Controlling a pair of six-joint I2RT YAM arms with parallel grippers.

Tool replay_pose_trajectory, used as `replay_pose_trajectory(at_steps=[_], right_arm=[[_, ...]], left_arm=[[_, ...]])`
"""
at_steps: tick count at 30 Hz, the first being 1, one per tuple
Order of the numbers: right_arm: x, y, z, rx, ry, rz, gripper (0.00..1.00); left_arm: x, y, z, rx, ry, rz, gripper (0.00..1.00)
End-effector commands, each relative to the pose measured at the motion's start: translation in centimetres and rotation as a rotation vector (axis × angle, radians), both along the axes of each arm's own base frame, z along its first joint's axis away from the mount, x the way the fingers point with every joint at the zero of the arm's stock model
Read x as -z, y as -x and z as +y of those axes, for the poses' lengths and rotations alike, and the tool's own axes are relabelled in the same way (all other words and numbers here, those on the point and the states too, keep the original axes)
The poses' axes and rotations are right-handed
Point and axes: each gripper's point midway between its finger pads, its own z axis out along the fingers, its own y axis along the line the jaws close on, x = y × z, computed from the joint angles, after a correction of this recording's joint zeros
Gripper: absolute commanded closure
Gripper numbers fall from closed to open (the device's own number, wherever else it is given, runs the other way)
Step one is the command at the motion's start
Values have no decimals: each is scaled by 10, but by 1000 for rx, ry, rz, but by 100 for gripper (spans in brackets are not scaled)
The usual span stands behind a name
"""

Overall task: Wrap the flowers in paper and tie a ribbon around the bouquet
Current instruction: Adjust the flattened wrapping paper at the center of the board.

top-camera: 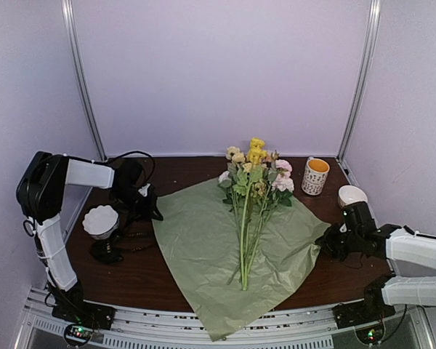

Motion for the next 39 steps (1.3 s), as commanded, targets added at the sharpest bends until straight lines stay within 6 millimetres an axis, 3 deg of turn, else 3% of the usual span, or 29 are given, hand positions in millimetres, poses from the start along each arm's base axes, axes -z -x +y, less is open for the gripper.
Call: replay_pose_trajectory(at_steps=[1, 8, 19, 23, 25, 27, 32, 35, 39], right_arm=[[-17, -23, 9, -79, 3, -80, 83], [-17, -38, 20, -175, 35, -71, 100], [-34, -96, 23, -330, 273, -65, 100], [-33, -95, 18, -326, 296, -31, 100], [-31, -89, 15, -325, 308, -18, 92], [-30, -84, 7, -321, 345, 2, 80], [-46, -71, -9, -313, 418, -2, 67], [-62, -67, -20, -292, 466, -22, 60], [-72, -58, -25, -306, 492, -26, 54]], left_arm=[[-5, 9, 4, 9, -5, -33, 100], [-2, 20, 10, 17, -25, -32, 100], [-5, 17, 20, 12, -86, -63, 100], [-7, 15, 22, 13, -103, -71, 100], [-6, 16, 22, 17, -104, -69, 100], [-5, 19, 24, 23, -113, -62, 89], [-22, 21, 29, 29, -130, -114, 57], [-47, 19, 32, 35, -147, -205, 45], [-79, 22, 27, 84, -175, -328, 39]])
